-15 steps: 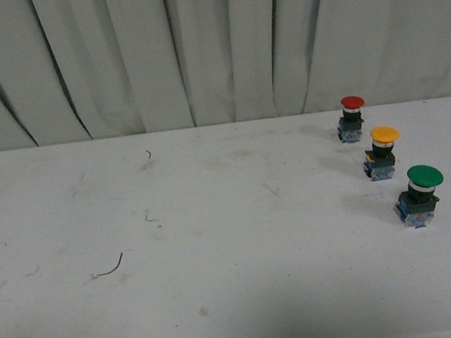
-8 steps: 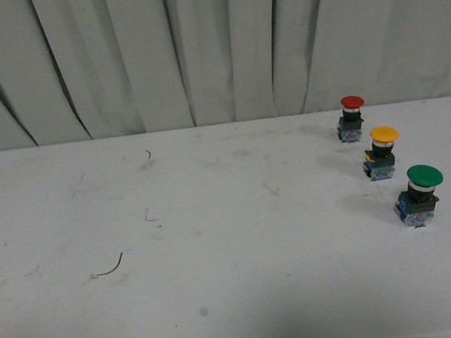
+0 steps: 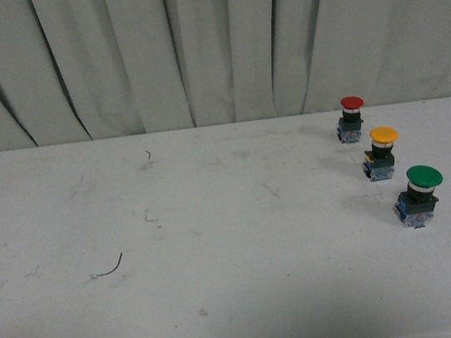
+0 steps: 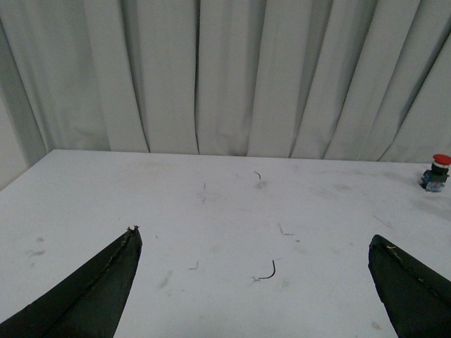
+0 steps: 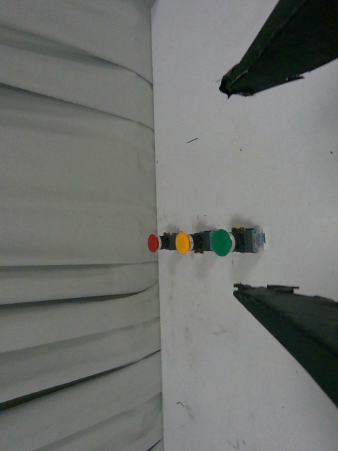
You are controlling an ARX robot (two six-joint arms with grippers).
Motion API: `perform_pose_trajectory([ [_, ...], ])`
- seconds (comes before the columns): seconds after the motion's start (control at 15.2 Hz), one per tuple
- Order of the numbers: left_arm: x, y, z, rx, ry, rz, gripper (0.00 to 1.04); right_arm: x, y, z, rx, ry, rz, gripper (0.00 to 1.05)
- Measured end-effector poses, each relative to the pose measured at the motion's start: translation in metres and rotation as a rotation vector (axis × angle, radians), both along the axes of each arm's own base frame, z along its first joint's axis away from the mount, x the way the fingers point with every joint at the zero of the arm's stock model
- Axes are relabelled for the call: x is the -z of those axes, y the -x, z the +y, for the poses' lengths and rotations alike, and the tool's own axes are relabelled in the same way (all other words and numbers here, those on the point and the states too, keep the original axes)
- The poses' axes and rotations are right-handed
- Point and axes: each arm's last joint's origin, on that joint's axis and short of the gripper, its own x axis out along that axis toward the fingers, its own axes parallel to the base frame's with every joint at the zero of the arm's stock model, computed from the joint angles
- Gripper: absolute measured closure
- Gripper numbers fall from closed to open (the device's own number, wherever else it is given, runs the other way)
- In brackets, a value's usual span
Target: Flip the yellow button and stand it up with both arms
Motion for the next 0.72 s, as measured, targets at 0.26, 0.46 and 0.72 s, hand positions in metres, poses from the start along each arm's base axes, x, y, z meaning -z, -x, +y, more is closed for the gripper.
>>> perform_pose_trajectory([
  [0.26, 0.0000, 0.0000, 0.0000, 0.000, 0.000, 0.000, 0.07, 0.0000, 0.0000, 0.0000, 0.000, 0.000, 0.000, 0.06],
  [0.46, 0.0000, 0.0000, 0.0000, 0.000, 0.000, 0.000, 0.07, 0.0000, 0.0000, 0.0000, 0.000, 0.000, 0.000, 0.06],
  [0.72, 0.0000, 0.0000, 0.0000, 0.000, 0.000, 0.000, 0.07, 0.0000, 0.0000, 0.0000, 0.000, 0.000, 0.000, 0.06],
])
